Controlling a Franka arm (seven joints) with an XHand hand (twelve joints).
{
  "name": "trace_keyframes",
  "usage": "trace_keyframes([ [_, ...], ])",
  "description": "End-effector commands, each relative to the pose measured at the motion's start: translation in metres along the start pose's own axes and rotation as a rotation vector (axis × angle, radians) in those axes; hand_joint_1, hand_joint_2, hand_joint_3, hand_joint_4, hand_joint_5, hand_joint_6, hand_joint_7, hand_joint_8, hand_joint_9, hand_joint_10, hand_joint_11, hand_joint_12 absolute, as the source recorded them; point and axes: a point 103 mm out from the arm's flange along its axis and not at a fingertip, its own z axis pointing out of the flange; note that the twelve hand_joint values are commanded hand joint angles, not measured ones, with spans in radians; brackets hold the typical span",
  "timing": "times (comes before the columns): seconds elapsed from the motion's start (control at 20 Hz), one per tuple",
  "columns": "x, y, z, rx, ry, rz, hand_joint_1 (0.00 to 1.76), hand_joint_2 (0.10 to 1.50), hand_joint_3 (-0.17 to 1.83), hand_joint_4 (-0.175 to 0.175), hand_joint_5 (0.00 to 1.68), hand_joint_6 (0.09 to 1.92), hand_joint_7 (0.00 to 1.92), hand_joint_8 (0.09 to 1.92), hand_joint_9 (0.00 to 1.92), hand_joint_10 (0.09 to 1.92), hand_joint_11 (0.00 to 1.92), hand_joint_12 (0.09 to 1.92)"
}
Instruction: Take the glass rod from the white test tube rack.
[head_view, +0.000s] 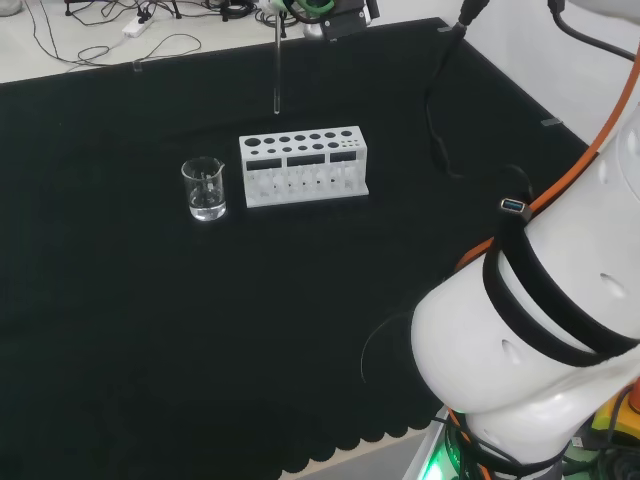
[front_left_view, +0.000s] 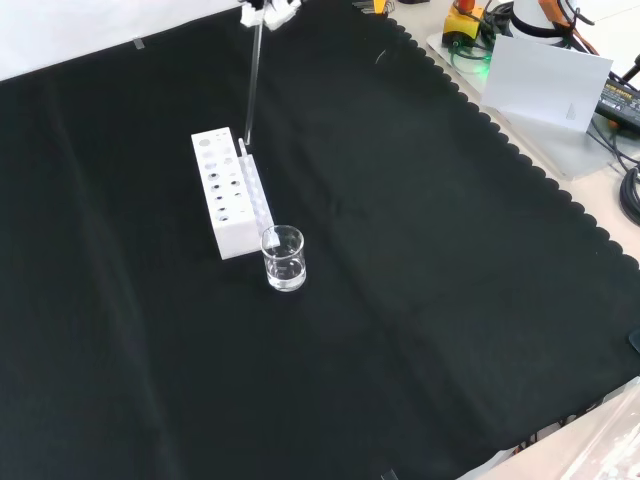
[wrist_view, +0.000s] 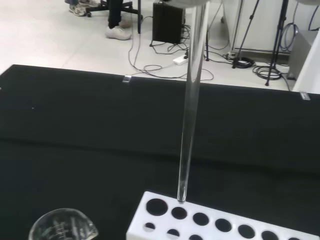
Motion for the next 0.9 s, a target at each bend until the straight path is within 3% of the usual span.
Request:
trace_keyframes([
  [0.05, 0.009, -0.011, -0.005, 0.004, 0.016, -0.025, 1.33, 1.05, -0.17, -0.175, 1.44, 0.09, 1.35, 0.67, 1.64, 0.61, 1.6, 0.5],
  [0.9, 0.015, -0.017, -0.013, 0.001, 0.008, -0.016, 1.33, 1.05, -0.17, -0.175, 1.44, 0.09, 1.34, 0.67, 1.65, 0.6, 1.6, 0.5],
])
